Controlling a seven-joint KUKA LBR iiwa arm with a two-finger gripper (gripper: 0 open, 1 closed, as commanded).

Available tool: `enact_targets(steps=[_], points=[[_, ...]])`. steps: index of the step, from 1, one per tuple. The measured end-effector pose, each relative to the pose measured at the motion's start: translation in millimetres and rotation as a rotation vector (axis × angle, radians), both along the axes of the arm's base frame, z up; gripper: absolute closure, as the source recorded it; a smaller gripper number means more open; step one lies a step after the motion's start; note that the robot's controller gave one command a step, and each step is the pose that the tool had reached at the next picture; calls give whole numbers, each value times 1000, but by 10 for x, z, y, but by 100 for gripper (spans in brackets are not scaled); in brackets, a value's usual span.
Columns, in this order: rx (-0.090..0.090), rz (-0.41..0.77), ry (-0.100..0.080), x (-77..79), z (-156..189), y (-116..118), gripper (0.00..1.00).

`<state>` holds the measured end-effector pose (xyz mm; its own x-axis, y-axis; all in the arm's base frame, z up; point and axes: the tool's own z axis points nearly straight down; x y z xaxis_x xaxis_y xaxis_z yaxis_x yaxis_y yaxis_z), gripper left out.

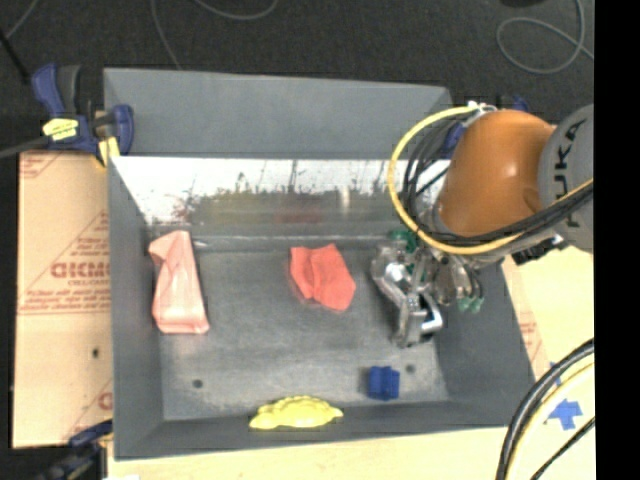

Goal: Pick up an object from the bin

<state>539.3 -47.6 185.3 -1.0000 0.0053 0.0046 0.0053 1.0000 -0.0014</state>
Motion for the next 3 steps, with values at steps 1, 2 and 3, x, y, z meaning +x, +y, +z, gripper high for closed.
enact_targets(steps=[1, 2, 3], points=[[-1, 1, -8, 17, 41, 0, 0], [-2, 15, -17, 170, -327, -61, 0], [0, -19, -12, 290, -864, -10, 0]])
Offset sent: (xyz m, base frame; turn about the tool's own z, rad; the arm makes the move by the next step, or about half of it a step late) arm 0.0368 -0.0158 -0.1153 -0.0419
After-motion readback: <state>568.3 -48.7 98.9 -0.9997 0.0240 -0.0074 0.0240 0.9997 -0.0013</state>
